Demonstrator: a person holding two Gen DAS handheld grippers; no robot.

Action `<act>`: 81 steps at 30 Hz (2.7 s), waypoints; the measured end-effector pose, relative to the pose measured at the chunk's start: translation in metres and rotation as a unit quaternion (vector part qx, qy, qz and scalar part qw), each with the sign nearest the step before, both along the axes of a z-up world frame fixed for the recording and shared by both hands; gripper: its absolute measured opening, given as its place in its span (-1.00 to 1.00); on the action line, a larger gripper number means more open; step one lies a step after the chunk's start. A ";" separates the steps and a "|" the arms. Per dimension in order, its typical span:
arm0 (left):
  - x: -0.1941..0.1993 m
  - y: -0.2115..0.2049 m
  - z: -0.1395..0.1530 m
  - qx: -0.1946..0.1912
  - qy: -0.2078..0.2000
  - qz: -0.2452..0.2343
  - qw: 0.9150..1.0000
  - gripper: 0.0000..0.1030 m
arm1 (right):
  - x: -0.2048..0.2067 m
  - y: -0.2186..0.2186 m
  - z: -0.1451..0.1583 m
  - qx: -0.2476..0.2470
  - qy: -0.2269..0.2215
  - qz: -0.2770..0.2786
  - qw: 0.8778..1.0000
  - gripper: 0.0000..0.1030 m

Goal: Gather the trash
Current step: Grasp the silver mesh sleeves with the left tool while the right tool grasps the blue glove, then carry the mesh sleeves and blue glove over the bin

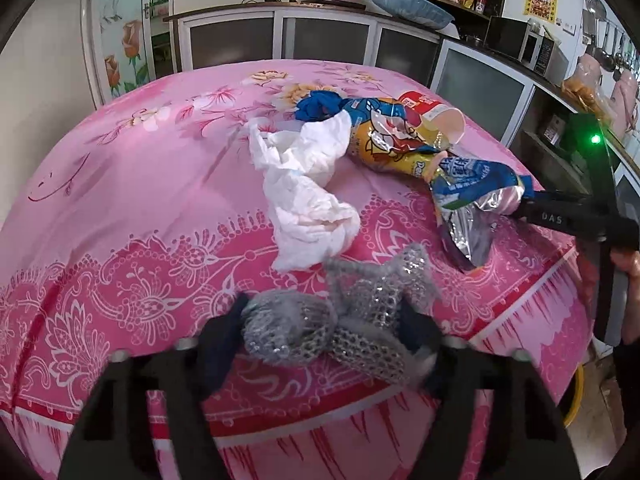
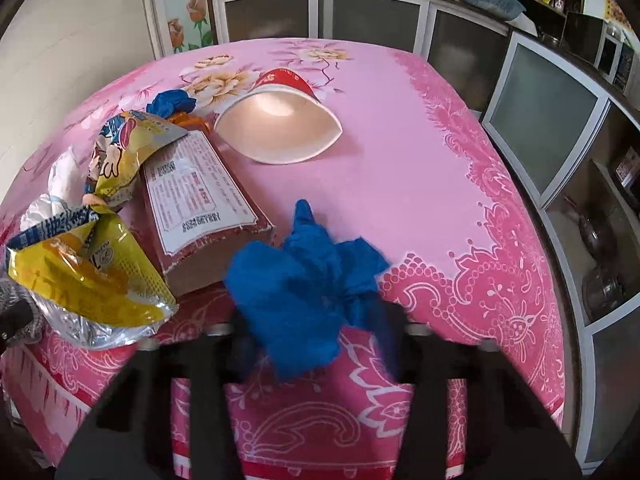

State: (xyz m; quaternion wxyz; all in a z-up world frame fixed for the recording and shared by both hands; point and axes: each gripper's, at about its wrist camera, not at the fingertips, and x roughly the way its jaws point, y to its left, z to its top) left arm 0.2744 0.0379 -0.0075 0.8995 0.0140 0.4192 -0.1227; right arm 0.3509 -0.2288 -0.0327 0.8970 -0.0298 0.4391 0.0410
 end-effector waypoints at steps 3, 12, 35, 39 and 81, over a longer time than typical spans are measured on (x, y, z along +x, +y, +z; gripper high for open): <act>-0.002 0.003 0.006 -0.008 -0.014 -0.002 1.000 -0.53 | -0.002 -0.005 0.003 0.014 -0.003 -0.013 1.000 -0.68; -0.020 0.015 0.028 -0.035 -0.031 -0.002 0.999 -0.65 | -0.031 -0.013 0.032 0.043 -0.033 -0.015 0.998 -0.69; -0.061 -0.057 0.061 -0.049 -0.051 -0.076 0.995 -0.64 | -0.166 -0.085 0.076 0.054 -0.090 -0.063 0.993 -0.69; -0.064 -0.087 0.065 -0.048 -0.056 -0.107 0.992 -0.64 | -0.188 -0.109 0.080 0.056 -0.099 -0.089 0.989 -0.69; -0.192 -0.478 -0.015 -0.075 -0.002 -0.449 0.890 -0.57 | -0.448 -0.331 -0.031 0.024 -0.077 -0.425 0.902 -0.69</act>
